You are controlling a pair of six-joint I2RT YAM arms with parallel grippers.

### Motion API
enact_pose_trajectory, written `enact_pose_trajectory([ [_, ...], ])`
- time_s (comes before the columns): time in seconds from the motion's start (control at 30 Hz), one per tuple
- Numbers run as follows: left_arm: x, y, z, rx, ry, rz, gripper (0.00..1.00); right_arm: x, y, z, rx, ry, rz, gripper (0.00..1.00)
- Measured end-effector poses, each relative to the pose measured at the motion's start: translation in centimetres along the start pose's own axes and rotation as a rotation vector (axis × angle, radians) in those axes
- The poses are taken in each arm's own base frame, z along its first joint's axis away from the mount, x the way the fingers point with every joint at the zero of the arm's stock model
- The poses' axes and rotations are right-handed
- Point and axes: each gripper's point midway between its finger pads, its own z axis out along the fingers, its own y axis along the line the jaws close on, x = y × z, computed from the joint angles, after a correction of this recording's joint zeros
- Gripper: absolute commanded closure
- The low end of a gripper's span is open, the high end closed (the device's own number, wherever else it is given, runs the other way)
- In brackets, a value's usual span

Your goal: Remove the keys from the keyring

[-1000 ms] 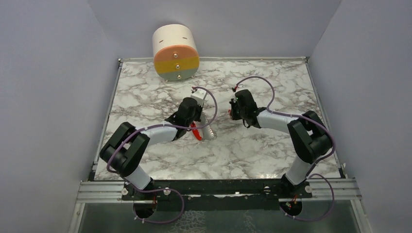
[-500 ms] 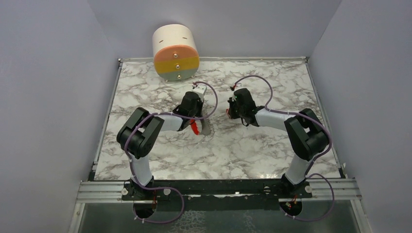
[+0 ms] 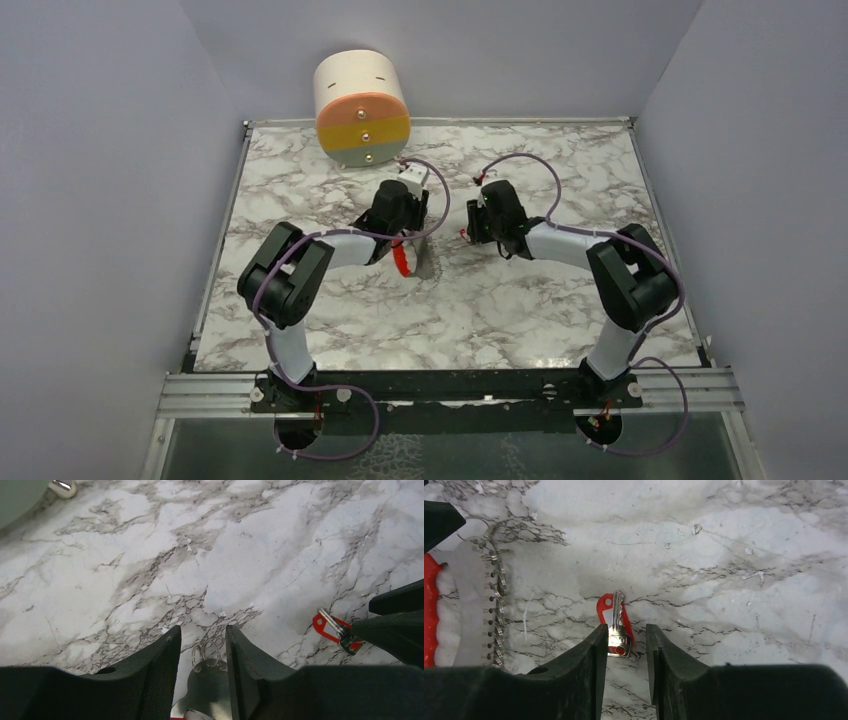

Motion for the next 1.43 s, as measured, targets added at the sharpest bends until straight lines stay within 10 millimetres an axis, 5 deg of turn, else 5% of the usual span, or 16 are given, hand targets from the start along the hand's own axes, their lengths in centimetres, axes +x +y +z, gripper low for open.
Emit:
enact_pose_trajectory([
  [0.1,-1.8,-0.1,-0.7,0.006,-0.039,0.01,0.59,-1.8,0.0,-1.3,0.003,-0.05,-0.008,0.65],
  [0.2,-4.2,-0.3,-2.2,0.01,-0.098,0.021,0.59,-5.5,0.2,-4.2,-0.007,-0.16,-0.018,0.36],
  [0.33,-7.3,0.1,-5.6,0.0,-0.193,0.022,0.58,-9.9,0.4,-8.7,-0.022,-0.321,-0.037,0.29],
  [0.47,-8.5,0.9,-9.1,-0.034,-0.264,0.026,0.56,-12.1,0.0,-11.9,-0.009,-0.421,-0.039,0.06],
  [0.87,-10.0,4.2,-18.3,-0.17,-0.441,0.004,0.52,-11.1,-4.4,-19.9,0.156,-0.602,0.03,0.05],
  [1.17,-8.6,5.2,-19.5,-0.215,-0.431,-0.002,0.52,-10.2,-9.1,-24.6,0.371,-0.73,0.176,0.04],
  [1.43,-7.9,5.3,-19.3,-0.223,-0.404,0.001,0.52,-9.0,-11.6,-26.4,0.493,-0.772,0.258,0.04],
])
